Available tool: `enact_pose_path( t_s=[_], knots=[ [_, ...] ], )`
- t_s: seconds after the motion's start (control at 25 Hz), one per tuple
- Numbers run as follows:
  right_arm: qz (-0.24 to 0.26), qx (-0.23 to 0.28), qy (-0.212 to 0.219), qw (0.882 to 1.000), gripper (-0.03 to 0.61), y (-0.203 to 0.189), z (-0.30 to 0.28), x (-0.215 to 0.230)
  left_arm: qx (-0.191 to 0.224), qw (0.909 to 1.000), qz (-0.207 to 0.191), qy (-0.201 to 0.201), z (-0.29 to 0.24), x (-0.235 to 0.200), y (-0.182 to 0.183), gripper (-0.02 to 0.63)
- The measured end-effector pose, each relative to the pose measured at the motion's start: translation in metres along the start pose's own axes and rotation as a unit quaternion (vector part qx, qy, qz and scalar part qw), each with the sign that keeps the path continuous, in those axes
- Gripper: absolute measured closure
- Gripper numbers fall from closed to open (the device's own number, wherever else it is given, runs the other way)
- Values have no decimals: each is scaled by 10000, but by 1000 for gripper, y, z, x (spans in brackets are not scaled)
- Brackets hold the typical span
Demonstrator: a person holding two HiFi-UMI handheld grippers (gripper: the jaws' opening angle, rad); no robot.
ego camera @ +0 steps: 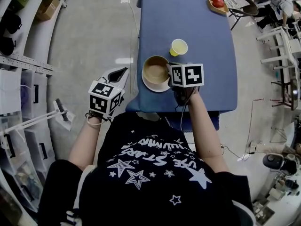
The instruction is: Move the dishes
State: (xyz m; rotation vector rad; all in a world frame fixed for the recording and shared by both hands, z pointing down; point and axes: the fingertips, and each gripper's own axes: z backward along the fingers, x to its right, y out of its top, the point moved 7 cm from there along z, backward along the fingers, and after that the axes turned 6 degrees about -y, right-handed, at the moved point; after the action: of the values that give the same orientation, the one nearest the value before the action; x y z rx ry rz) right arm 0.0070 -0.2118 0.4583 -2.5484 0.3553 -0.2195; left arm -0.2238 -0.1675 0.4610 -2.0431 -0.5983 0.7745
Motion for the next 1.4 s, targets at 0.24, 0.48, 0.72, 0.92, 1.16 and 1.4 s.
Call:
enact_pose_path(
  t_s=[0.24,0.48,0.72,0.92,1.16,1.4],
  knots=[
    [-265,404,-122,9988,561,18,0,-5,20,10000,-34,22,3,-5,1,594],
    [-671,700,-231,9950,561,34,-7,-4,20,10000,-41,49,0,-15,8,594],
    [-967,960,-440,9897,561,50,-21,-8,-44,10000,-15,13,-8,-25,10,594],
    [-1178,965,-553,9868,561,57,-31,-5,-102,9999,23,-18,-16,-33,14,594],
    [-1275,880,-685,9855,561,57,-42,-4,-125,9999,19,-22,-20,-43,16,594],
    [-1326,833,-797,9844,560,56,-47,-1,-157,9999,37,-37,-27,-48,18,594]
  ],
)
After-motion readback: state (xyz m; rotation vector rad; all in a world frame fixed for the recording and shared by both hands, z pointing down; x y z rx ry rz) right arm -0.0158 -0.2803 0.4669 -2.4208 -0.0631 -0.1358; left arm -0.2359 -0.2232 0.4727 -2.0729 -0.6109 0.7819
